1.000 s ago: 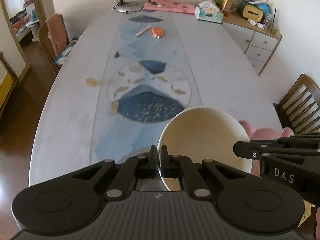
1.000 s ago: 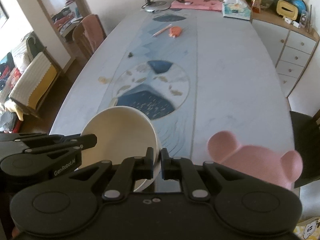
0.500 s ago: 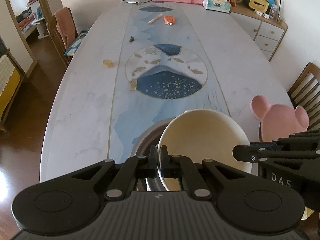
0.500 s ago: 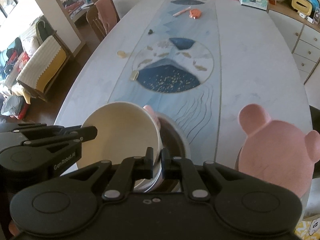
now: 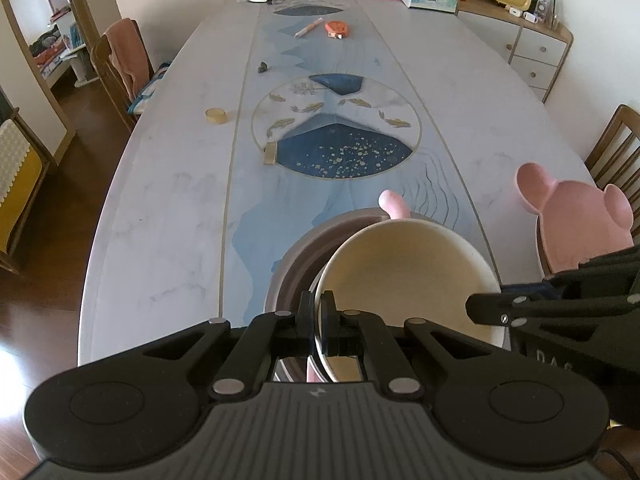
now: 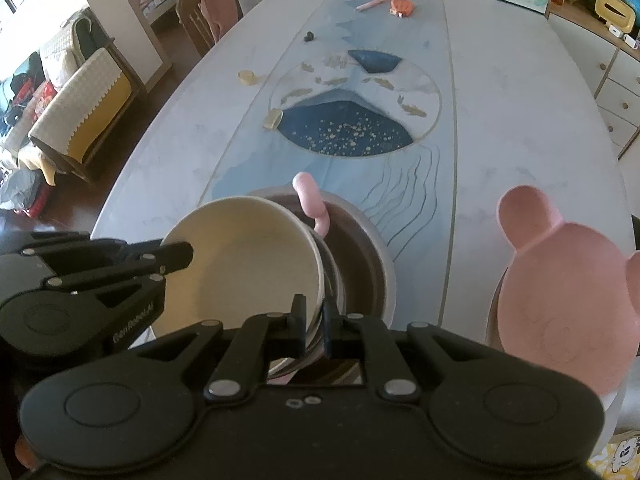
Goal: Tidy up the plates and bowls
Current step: 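Lower the cream bowl into the pot and open both grippers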
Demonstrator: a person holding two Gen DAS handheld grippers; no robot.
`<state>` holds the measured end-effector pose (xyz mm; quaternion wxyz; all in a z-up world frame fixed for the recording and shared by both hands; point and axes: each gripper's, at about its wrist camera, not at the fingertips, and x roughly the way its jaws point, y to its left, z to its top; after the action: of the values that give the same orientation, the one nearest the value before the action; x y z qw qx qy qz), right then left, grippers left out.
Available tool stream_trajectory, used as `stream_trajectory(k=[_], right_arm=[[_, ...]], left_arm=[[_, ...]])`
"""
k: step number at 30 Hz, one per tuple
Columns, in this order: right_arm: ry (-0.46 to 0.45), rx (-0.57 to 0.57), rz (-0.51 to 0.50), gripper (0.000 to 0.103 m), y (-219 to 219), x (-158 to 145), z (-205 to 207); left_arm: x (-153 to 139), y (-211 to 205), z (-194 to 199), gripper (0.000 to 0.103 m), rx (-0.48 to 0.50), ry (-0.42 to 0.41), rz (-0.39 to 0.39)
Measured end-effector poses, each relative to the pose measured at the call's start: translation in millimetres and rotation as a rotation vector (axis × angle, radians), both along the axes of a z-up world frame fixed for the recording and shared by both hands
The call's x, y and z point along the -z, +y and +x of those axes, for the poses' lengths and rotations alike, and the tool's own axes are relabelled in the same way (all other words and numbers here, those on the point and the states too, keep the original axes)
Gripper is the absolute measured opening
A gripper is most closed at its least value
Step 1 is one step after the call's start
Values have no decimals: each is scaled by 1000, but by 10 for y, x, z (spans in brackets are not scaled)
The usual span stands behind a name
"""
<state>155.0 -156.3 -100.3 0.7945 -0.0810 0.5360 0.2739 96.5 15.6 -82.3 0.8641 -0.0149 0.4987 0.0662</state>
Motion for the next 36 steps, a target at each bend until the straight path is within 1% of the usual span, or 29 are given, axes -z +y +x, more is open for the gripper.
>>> stream_trajectory(k=[7,15,18,23,27,29,30,36], right_arm=[[2,-7,-11,9,22,72,13],[6,-8,-5,10,41,112,35],[24,-15,-2,14,57,134,47],[20,-20,2,17,80,133,55],[26,-17,17,19,21,101,57],[25,-18,24,23,-4,74,50],[26,-19,34,27,-24,58,50],[13,-34,77,31,-145,-62,24]], left_arm=[[79,13,28,2,8,9,4],[200,65,61,3,3,39,-13],[221,84,69,3,0,43,-7],[232,98,80,3,12,43,-6],[230,155,72,3,10,48,-36],[222,184,62,3,10,46,-52],[216,193,56,3,12,43,-57],[128,241,-9,3,23,18,-90]])
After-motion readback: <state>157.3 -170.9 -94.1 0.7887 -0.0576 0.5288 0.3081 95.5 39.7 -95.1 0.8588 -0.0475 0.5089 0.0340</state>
